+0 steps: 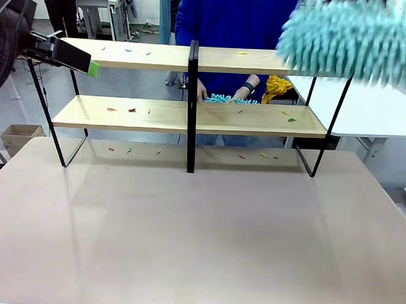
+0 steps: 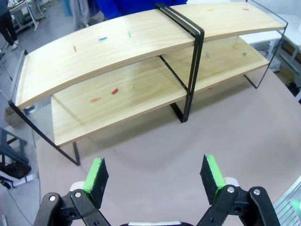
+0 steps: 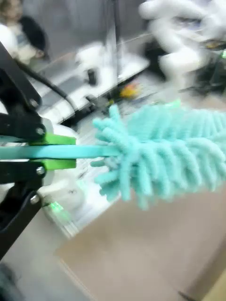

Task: Clean the shelves.
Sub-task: Clean a randomly selected level of the Shelf with the Duster.

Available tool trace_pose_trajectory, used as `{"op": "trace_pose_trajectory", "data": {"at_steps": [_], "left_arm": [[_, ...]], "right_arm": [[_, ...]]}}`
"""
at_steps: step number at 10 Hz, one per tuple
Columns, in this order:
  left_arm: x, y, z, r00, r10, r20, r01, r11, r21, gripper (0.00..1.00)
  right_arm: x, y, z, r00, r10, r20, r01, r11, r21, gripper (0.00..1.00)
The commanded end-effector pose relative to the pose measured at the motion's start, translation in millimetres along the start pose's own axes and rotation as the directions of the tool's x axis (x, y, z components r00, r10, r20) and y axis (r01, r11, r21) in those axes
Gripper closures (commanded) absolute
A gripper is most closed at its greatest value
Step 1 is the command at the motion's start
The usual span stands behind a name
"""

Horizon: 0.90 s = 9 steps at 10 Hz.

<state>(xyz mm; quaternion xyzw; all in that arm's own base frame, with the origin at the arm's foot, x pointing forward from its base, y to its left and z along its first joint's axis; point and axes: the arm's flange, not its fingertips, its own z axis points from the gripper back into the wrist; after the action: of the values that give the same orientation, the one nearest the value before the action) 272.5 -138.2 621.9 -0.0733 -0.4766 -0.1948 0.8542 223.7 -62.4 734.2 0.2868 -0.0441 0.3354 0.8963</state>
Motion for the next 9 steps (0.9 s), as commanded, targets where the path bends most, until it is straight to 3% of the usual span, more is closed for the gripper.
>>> {"op": "trace_pose_trajectory", "data": {"at_steps": [1, 5, 8, 9], "left_arm": [[0, 1, 0, 1.0, 0.001, 0.0, -0.001, 1.0, -0.001, 0.0], [0, 1, 0, 1.0, 0.001, 0.0, -0.001, 1.0, -0.001, 0.0], [0, 1, 0, 1.0, 0.001, 0.0, -0.001, 1.0, -0.001, 0.0], [0, 1, 0, 1.0, 0.001, 0.0, -0.001, 1.0, -0.001, 0.0]], "right_arm": [[7, -9, 11, 0.991, -0.054, 0.126, 0.052, 0.999, 0.015, 0.87], [7, -9, 11, 0.991, -0.054, 0.126, 0.052, 0.999, 0.015, 0.87], [0, -27, -3, 0.999, -0.052, -0.014, 0.053, 0.998, 0.046, 0.87], [-9, -27, -2, 0.997, -0.077, -0.015, 0.077, 0.996, 0.039, 0.87]]}}
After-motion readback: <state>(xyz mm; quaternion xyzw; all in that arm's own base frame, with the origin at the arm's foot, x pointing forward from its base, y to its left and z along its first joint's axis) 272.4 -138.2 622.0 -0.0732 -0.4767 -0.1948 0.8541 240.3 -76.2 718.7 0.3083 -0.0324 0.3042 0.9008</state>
